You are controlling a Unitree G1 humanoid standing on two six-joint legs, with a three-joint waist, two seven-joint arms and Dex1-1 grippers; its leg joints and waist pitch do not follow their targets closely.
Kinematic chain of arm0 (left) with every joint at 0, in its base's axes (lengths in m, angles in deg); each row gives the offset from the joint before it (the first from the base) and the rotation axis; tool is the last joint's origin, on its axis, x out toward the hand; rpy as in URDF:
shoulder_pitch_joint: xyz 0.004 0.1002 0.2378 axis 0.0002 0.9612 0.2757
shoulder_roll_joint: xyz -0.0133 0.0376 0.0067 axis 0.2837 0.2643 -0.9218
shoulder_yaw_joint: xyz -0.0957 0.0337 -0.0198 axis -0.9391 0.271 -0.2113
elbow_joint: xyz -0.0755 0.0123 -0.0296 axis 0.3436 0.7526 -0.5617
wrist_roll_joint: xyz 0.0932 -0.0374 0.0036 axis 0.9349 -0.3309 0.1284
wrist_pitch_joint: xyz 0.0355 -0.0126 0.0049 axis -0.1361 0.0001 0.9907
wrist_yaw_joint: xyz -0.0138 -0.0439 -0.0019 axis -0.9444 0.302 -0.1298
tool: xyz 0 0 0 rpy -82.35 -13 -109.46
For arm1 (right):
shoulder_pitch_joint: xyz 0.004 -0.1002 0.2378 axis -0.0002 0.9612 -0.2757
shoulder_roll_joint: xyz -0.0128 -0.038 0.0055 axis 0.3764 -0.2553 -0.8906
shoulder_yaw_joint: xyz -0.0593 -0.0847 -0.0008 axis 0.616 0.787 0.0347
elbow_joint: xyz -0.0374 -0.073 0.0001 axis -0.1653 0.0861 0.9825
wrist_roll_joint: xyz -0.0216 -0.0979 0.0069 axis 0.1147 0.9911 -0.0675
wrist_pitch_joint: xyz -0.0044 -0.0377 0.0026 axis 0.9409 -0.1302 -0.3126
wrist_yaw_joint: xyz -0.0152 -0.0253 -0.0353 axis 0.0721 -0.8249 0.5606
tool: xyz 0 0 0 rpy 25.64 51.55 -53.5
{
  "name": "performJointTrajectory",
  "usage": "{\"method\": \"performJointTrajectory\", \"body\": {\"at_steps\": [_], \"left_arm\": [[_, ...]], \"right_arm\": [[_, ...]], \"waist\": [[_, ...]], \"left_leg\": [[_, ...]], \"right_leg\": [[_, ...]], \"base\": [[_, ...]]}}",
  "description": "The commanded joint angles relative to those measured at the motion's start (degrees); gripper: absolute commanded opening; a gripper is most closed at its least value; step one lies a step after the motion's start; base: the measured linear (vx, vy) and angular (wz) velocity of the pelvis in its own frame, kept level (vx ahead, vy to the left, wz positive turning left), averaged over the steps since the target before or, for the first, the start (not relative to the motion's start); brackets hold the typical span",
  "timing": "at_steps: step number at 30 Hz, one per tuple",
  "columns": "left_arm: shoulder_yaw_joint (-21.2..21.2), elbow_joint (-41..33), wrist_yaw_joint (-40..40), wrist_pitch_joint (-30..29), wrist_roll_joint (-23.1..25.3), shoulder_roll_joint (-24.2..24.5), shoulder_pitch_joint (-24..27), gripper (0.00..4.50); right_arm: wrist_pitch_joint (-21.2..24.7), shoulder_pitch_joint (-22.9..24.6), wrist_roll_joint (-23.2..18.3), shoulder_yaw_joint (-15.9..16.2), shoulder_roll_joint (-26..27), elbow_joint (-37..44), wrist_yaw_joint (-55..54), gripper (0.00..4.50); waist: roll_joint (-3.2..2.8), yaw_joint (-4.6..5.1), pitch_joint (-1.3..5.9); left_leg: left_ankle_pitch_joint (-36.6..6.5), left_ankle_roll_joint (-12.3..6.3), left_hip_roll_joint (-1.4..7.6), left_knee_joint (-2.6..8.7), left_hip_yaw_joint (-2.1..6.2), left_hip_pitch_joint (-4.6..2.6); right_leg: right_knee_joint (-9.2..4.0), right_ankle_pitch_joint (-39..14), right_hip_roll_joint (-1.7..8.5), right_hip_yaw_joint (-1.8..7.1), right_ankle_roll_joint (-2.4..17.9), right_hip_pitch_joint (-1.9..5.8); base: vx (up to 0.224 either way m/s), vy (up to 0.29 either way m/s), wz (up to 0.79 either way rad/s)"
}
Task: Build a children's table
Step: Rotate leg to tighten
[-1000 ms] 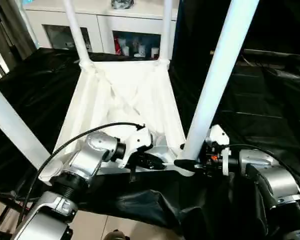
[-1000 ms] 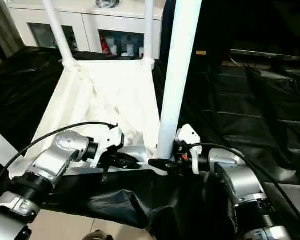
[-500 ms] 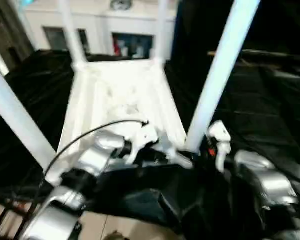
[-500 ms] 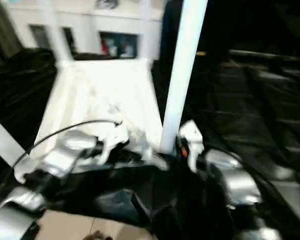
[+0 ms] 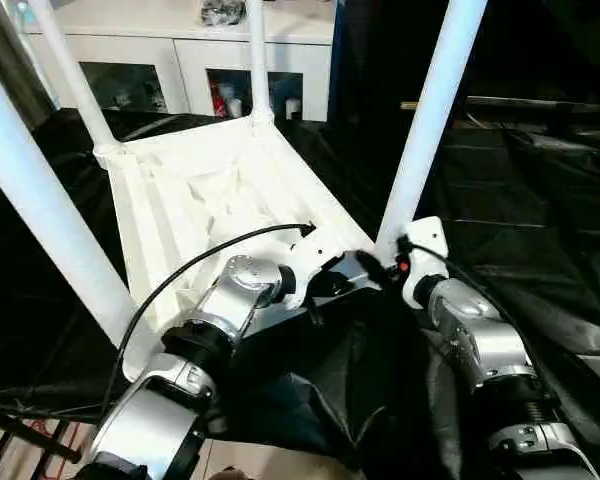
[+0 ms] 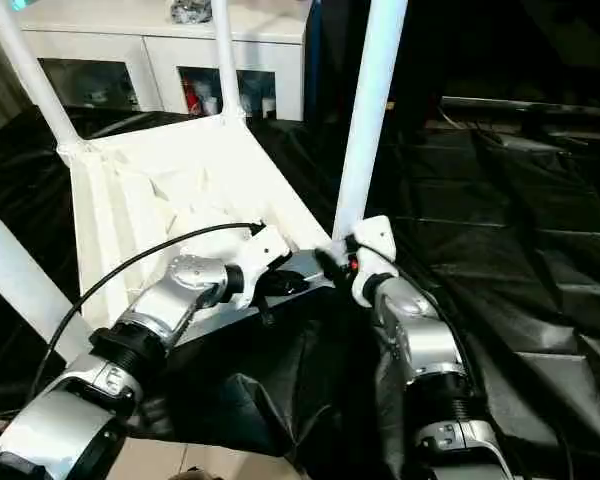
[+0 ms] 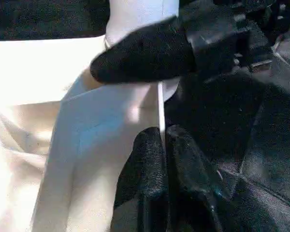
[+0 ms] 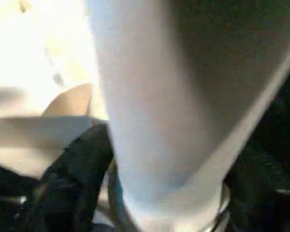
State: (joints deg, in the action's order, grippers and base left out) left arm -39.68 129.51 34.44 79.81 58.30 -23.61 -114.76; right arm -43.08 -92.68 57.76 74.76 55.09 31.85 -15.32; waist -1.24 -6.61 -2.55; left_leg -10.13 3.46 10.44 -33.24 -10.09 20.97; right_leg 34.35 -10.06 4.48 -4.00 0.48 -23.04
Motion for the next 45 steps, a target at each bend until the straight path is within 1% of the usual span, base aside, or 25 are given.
{"method": "performJointTrajectory", "body": {"at_steps": [1,6,7,8,9,11,12,13,14,17,18,21,23,25,29,35,36,37,38,39,40,41,42,43,45], "left_arm": [[0.8,-3.4,3.6,4.4,-3.3,-2.3,-0.4,0.00],[1.5,-6.7,9.9,5.0,-4.7,0.6,2.0,0.00],[1.7,-8.6,14.2,5.0,-5.9,2.5,3.5,0.00],[1.9,-9.2,15.7,5.6,-6.1,3.4,4.1,0.00],[2.0,-9.7,16.8,5.7,-6.3,3.9,4.4,0.00],[2.2,-11.6,19.8,5.7,-7.0,5.9,5.6,0.00],[2.2,-11.9,20.3,5.6,-7.1,6.1,5.7,0.00],[2.3,-13.5,22.3,5.0,-7.6,7.4,6.5,0.00],[2.3,-14.7,23.6,4.6,-7.8,8.5,7.1,0.00],[2.4,-15.2,24.0,4.5,-7.8,9.0,7.4,0.00],[2.4,-15.8,24.7,4.2,-8.0,9.6,7.8,0.00],[2.4,-16.7,26.0,3.7,-8.2,10.6,8.5,0.00],[2.3,-17.4,26.7,3.3,-8.4,11.1,8.9,0.00],[2.4,-17.8,27.0,3.2,-8.4,11.2,9.2,0.00],[2.5,-18.6,27.0,2.8,-8.5,11.3,9.7,0.00],[1.4,-17.0,20.8,2.3,-7.0,8.8,8.8,0.00],[1.1,-16.2,19.0,2.2,-6.5,8.1,8.3,0.00],[0.8,-14.1,15.3,1.9,-5.4,6.4,7.1,0.00],[0.7,-13.6,14.3,1.9,-5.1,5.9,6.8,0.00],[0.7,-12.6,12.6,1.9,-4.4,5.1,6.0,0.00],[0.7,-12.1,11.8,1.9,-4.2,4.7,5.7,0.00],[0.7,-11.3,10.4,1.8,-3.8,4.1,5.1,0.00],[0.5,-9.6,7.5,1.9,-3.0,2.7,4.0,0.00],[0.3,-7.9,4.6,1.8,-2.3,1.4,2.8,0.00],[-0.3,-4.4,-0.7,1.5,-1.8,-1.6,0.3,0.00]], "right_arm": [[-0.3,1.1,-1.0,7.8,1.6,1.4,8.1,3.43],[-1.5,2.5,-2.7,8.2,-3.2,4.9,16.2,3.43],[-1.1,3.5,-4.3,8.2,-6.6,7.3,22.6,3.43],[-0.9,4.0,-4.8,8.2,-8.2,8.3,25.3,3.43],[-0.8,4.2,-5.1,8.3,-9.2,8.8,26.9,3.43],[0.2,5.0,-6.4,8.5,-12.3,10.4,31.4,3.43],[0.3,5.1,-6.5,8.5,-12.6,10.6,32.0,3.43],[1.1,5.5,-7.5,8.4,-14.1,11.4,34.6,3.43],[1.5,5.8,-8.1,8.3,-15.1,11.9,36.4,3.43],[1.6,5.9,-8.4,8.2,-15.6,12.2,37.0,3.43],[2.0,6.0,-8.8,8.2,-16.0,12.5,37.8,3.43],[2.7,6.1,-9.6,8.3,-16.6,13.1,39.3,3.10],[3.2,6.1,-10.0,8.5,-16.8,13.5,40.2,3.07],[3.7,6.3,-10.2,9.0,-16.9,13.9,40.8,2.69],[4.6,6.8,-10.5,9.6,-16.8,14.8,41.4,2.48],[4.5,7.6,-8.9,9.2,-13.4,13.9,34.5,2.42],[4.2,7.4,-7.7,8.9,-12.0,12.8,31.2,2.41],[3.7,6.8,-5.0,8.1,-8.4,9.6,22.7,2.41],[3.7,6.5,-4.4,7.7,-7.4,8.6,20.3,2.40],[3.8,6.1,-3.6,7.3,-5.9,7.2,17.0,2.40],[3.9,5.9,-3.3,7.2,-5.3,6.8,15.8,2.39],[4.0,5.6,-2.9,6.9,-4.3,5.9,13.6,2.39],[4.1,4.9,-2.1,6.5,-2.6,4.3,10.0,2.39],[4.3,4.2,-1.4,6.1,-1.1,2.8,6.6,2.38],[4.6,2.0,-0.7,4.9,2.2,-0.9,-0.2,2.37]], "waist": [[1.37,-0.23,3.37],[1.40,-0.43,3.26],[1.35,-0.42,3.34],[1.53,-0.48,3.33],[1.42,-0.56,3.25],[1.27,-0.96,3.32],[1.60,-1.01,3.30],[1.39,-1.30,3.26],[1.35,-1.59,3.33],[1.34,-1.75,3.28],[1.57,-1.87,3.24],[1.56,-1.93,3.26],[1.56,-1.92,3.23],[1.61,-2.04,3.28],[1.61,-2.06,3.25],[1.67,-1.93,3.10],[1.70,-1.72,3.13],[1.62,-1.33,2.91],[1.57,-1.12,2.87],[1.68,-0.69,2.86],[1.75,-0.29,2.87],[1.75,-0.29,2.87],[1.67,0.23,2.79],[1.68,0.30,2.73],[1.64,0.56,2.72]], "left_leg": [[-11.1,-3.08,2.46,3.83,0.89,-0.23],[-11.3,-4.10,2.50,3.74,0.80,-0.08],[-11.3,-4.17,2.55,3.77,0.83,-0.19],[-11.1,-4.49,2.58,3.69,0.75,-0.16],[-11.4,-4.68,2.74,3.72,0.76,-0.18],[-11.2,-4.78,2.90,3.71,0.70,-0.30],[-11.0,-4.83,2.92,3.69,0.69,-0.21],[-11.4,-4.86,2.99,3.69,0.63,-0.31],[-11.3,-4.64,3.11,3.69,0.70,-0.29],[-11.6,-4.45,3.10,3.70,0.65,-0.36],[-11.6,-4.08,3.02,3.74,0.67,-0.33],[-11.4,-3.83,3.06,3.80,0.75,-0.32],[-11.3,-3.91,3.01,3.77,0.65,-0.38],[-10.5,-3.95,2.93,3.68,0.63,-0.25],[-10.8,-3.70,3.02,3.75,0.68,-0.31],[-11.3,-3.04,2.86,3.86,0.72,-0.22],[-11.8,-2.39,2.80,3.95,0.85,-0.29],[-12.6,-1.83,2.61,4.05,0.80,-0.29],[-13.4,-1.40,2.47,4.13,0.87,-0.29],[-14.2,-0.50,2.38,4.38,1.15,-0.15],[-15.2,-0.27,2.43,4.29,1.16,-0.51],[-15.2,-0.27,2.43,4.29,1.16,-0.51],[-15.7,-0.50,2.20,4.19,1.07,-0.66],[-15.9,-0.35,2.19,4.27,1.14,-0.69],[-16.4,-0.11,2.04,4.26,1.06,-0.89]], "right_leg": [[-4.65,-16.4,4.48,2.62,9.3,3.01],[-4.73,-17.0,4.62,2.63,9.4,3.18],[-4.75,-17.4,4.58,2.56,9.5,3.12],[-4.72,-17.0,4.52,2.61,9.6,3.14],[-4.68,-16.9,4.57,2.72,9.6,3.01],[-4.49,-16.4,4.40,2.64,10.1,2.86],[-4.40,-16.0,4.40,2.64,10.3,3.01],[-4.44,-16.7,4.46,2.65,10.3,2.70],[-4.31,-16.6,4.52,2.65,10.4,2.80],[-4.34,-17.0,4.53,2.67,10.5,2.59],[-4.36,-17.6,4.55,2.65,10.3,2.61],[-4.30,-17.6,4.55,2.66,10.0,2.66],[-4.40,-17.5,4.48,2.68,10.1,2.51],[-4.26,-16.6,4.48,2.67,10.2,2.59],[-4.26,-16.9,4.50,2.68,10.1,2.56],[-4.51,-18.6,4.54,2.68,9.4,2.50],[-4.61,-19.9,4.62,2.66,8.9,2.55],[-4.91,-21.3,4.47,2.64,8.6,2.26],[-5.08,-22.9,4.56,2.52,8.3,2.30],[-5.30,-26.1,4.68,2.30,7.0,2.66],[-5.60,-27.5,4.72,2.37,6.3,2.33],[-5.60,-27.5,4.72,2.37,6.3,2.33],[-5.93,-28.5,4.62,2.48,6.1,2.12],[-6.00,-28.9,4.57,2.47,5.7,2.21],[-6.09,-29.3,4.40,2.46,5.6,1.95]], "base": [[0.000,0.000,0.00],[0.000,0.000,0.00],[0.000,0.000,0.00],[0.000,0.000,0.00],[0.000,0.000,0.00],[0.000,0.000,0.00],[0.000,0.000,0.00],[0.000,0.000,0.00],[0.000,0.000,0.00],[0.000,0.000,0.00],[0.000,0.000,0.00],[0.000,0.000,0.00],[0.000,0.000,0.00],[0.000,0.000,0.00],[0.000,0.000,0.00],[0.000,0.000,0.00],[0.000,0.000,0.00],[0.000,0.000,0.00],[0.000,0.000,0.00],[0.000,0.000,0.00],[0.000,0.000,0.00],[0.000,0.000,0.00],[0.000,0.000,0.00],[0.000,0.000,0.00],[0.000,0.000,0.00]]}}
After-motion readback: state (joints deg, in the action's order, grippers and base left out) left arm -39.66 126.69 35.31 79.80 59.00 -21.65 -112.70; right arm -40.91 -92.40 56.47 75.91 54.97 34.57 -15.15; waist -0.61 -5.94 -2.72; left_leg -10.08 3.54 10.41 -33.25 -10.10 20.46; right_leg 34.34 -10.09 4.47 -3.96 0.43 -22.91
